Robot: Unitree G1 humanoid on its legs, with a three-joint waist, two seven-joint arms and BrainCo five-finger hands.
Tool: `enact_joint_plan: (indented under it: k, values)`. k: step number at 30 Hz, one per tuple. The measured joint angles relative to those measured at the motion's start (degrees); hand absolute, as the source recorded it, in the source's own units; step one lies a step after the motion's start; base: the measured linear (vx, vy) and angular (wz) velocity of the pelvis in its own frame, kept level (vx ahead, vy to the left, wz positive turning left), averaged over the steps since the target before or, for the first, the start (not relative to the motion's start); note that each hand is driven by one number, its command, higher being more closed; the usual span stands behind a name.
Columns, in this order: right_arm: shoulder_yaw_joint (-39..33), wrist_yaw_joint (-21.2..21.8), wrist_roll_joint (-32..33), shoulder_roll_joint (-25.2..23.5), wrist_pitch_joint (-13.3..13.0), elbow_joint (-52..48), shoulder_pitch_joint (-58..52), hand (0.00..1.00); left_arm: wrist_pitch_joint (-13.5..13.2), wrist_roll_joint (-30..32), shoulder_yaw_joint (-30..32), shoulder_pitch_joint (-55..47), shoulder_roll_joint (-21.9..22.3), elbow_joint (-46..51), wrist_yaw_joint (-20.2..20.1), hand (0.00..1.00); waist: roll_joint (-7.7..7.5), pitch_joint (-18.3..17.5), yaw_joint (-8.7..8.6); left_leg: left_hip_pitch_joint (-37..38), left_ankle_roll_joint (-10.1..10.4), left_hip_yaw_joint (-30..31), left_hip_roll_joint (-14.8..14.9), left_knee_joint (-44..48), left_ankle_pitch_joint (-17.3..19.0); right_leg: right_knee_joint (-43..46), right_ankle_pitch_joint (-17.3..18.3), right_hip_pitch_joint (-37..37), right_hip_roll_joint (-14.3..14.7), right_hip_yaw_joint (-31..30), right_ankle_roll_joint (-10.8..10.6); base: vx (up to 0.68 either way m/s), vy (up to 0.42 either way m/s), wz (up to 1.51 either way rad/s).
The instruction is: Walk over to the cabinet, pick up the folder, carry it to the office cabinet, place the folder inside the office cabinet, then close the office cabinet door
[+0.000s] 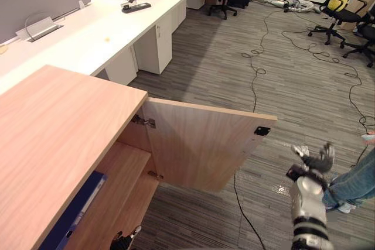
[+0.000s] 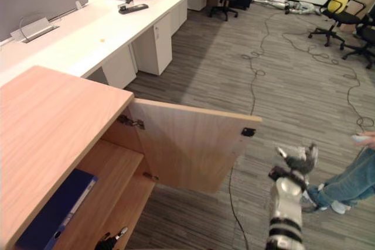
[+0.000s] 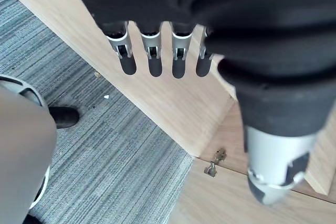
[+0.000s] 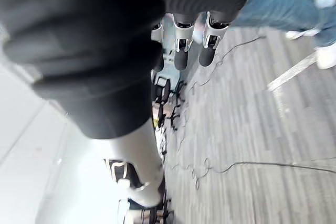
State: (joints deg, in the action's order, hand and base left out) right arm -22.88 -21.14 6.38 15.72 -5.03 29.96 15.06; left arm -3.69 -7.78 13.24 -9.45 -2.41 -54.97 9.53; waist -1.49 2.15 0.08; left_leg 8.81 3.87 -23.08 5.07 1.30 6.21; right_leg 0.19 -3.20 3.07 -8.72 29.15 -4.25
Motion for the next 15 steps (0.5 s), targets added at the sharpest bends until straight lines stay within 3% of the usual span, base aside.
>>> enact_joint_plan:
  k: [4, 11, 15]
  values:
    - [4.5, 2.4, 3.8, 3.2, -1.6, 7.2, 6.7, 0.00, -0.4, -1.2, 0.0, 0.0, -0.3, 0.4, -0.2, 0.00, -0.06, 0.6, 1.23, -0.7, -0.2, 1.3, -0.3, -0.2, -0.1, -1.1, -0.9, 0.0, 0.0, 0.6, 0.1, -0.03, -0.019, 0.12]
    - [8.7, 4.0, 7.4, 6.8, -1.7, 22.2, 13.7, 0.00, -0.6, -2.1, -1.0, -0.9, -2.1, -1.6, -1.2, 0.00, 0.44, 1.9, 1.61, -0.8, -0.4, 2.4, -0.6, 0.2, -0.3, -1.9, -1.3, 0.9, -0.2, 1.1, 0.1, -0.01, -0.011, 0.03]
    - [10.9, 5.6, 9.4, 8.4, -1.6, 25.3, 15.2, 0.00, -0.7, -2.6, -2.2, -1.4, -2.4, -1.8, -1.2, 0.00, 0.71, 2.5, 2.19, -1.5, -0.5, 4.8, -0.7, 0.6, -0.3, -3.1, -1.7, 2.0, 0.2, 3.2, 0.2, -0.04, -0.063, 0.26]
